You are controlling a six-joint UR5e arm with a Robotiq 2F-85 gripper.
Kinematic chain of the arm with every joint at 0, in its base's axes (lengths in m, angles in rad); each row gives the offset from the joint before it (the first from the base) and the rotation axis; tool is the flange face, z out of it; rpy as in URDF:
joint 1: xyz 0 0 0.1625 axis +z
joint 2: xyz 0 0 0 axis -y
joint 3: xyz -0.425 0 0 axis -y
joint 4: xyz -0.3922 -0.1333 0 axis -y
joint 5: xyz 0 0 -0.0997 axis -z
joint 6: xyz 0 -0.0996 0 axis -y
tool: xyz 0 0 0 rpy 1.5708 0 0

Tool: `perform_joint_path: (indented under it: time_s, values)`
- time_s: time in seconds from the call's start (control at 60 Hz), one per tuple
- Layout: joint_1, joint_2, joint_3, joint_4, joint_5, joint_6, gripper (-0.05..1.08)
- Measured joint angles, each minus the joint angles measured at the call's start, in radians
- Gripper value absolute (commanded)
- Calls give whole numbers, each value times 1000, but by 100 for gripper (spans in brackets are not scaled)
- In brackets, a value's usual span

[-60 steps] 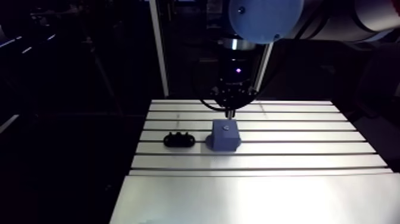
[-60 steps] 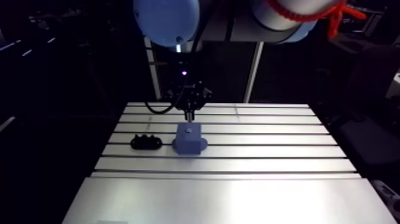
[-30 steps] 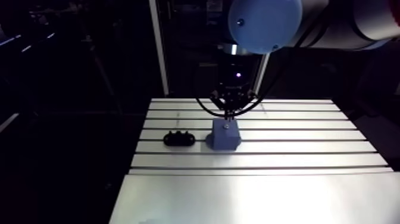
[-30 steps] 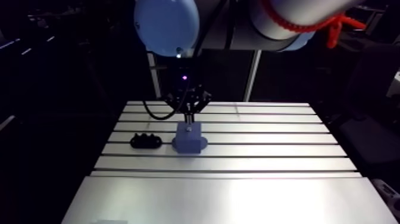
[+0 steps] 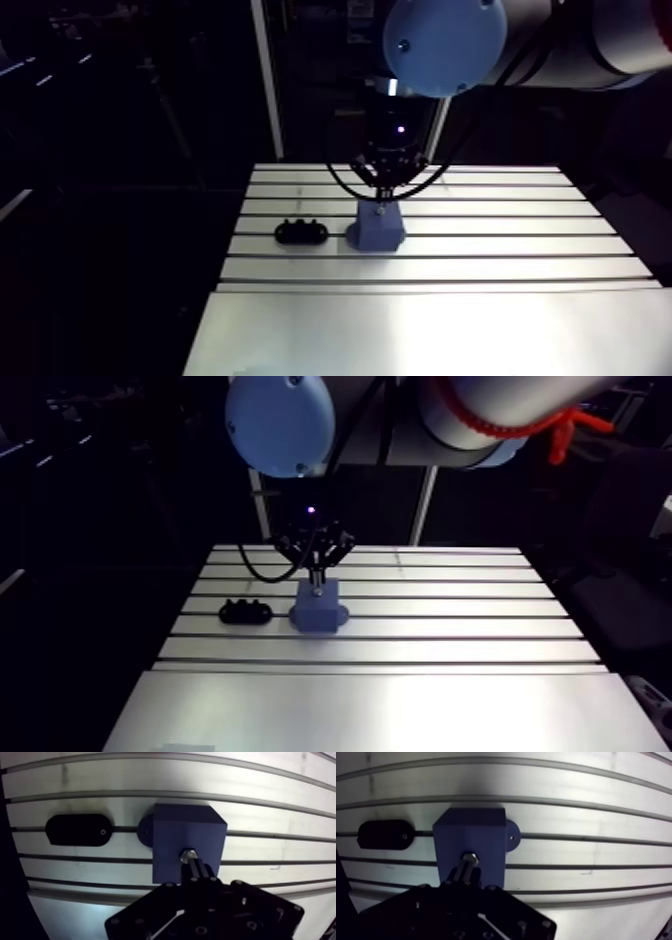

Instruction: Pick up the M10 bolt and insert it into the hex recess until seated.

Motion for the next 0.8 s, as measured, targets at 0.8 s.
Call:
perform_joint_path:
  time_s: [0.8]
  values:
    - [0, 18, 3, -7, 6, -10, 108]
